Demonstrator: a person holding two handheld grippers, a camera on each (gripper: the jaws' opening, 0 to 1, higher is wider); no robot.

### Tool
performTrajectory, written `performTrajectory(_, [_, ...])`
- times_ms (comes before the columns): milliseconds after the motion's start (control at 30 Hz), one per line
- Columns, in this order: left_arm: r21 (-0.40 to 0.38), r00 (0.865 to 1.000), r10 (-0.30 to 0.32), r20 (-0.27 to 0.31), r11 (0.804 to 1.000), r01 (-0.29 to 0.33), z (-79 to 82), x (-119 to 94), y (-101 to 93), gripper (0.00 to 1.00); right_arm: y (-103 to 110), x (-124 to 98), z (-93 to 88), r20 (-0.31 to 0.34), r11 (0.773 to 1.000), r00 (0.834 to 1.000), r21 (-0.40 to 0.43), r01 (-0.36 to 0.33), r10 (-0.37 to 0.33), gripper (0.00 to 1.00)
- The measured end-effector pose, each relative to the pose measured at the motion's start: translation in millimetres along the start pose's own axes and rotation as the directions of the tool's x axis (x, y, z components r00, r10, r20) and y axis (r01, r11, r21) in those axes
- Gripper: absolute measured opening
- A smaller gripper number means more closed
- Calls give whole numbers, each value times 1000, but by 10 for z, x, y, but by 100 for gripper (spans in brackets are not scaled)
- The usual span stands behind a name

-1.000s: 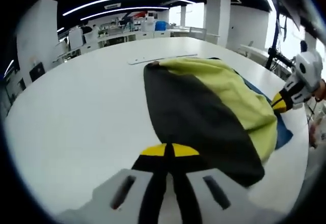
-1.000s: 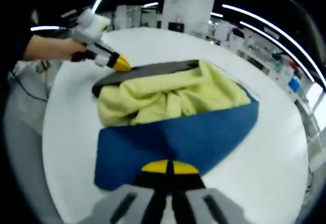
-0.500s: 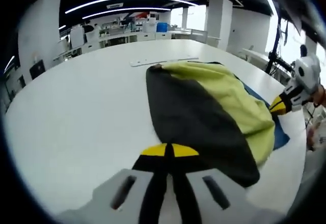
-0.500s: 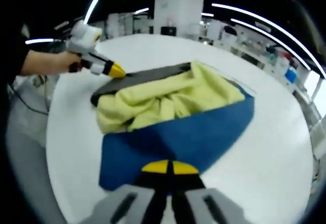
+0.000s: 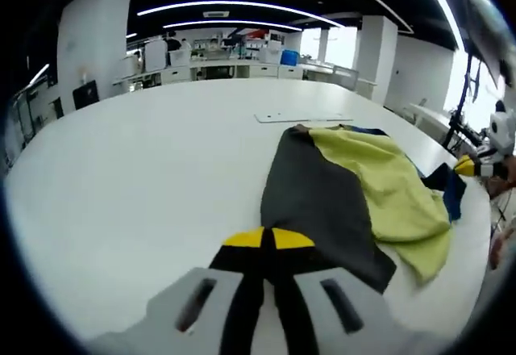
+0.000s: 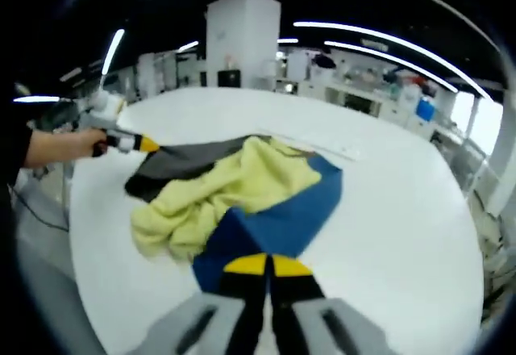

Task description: Fold the garment on the visible template until the final outline fits inside the template.

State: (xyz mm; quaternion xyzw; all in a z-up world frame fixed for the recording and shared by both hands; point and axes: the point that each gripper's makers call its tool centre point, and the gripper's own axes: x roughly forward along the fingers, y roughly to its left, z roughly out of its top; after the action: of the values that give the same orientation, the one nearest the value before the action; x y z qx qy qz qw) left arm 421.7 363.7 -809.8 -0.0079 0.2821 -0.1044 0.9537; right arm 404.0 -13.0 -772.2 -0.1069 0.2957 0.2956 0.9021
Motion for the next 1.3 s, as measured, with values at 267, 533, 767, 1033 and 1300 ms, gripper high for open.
performTrajectory(267, [47, 997, 73, -27, 996, -72, -26, 93, 361, 0, -723, -99, 66, 52, 957, 984, 247, 154, -172, 0])
performTrajectory(533, [115, 992, 109, -56, 988, -102, -24, 162, 563, 0, -1050, -133, -59, 27, 919, 969, 323, 224, -245, 0])
performTrajectory(767, [164, 988, 134, -73, 979, -121, -20, 208, 727, 0, -1334, -146, -199, 29, 801, 942, 537, 267, -334, 0])
performTrajectory(1033, [219, 981, 164, -105, 966, -138, -16, 310, 921, 0, -1567, -197, -457, -16, 666, 916, 681, 304, -402, 0])
performTrajectory(1300, [254, 976, 184, -121, 956, -148, -5, 343, 1025, 0, -1690, -231, -629, -60, 604, 899, 721, 340, -435, 0])
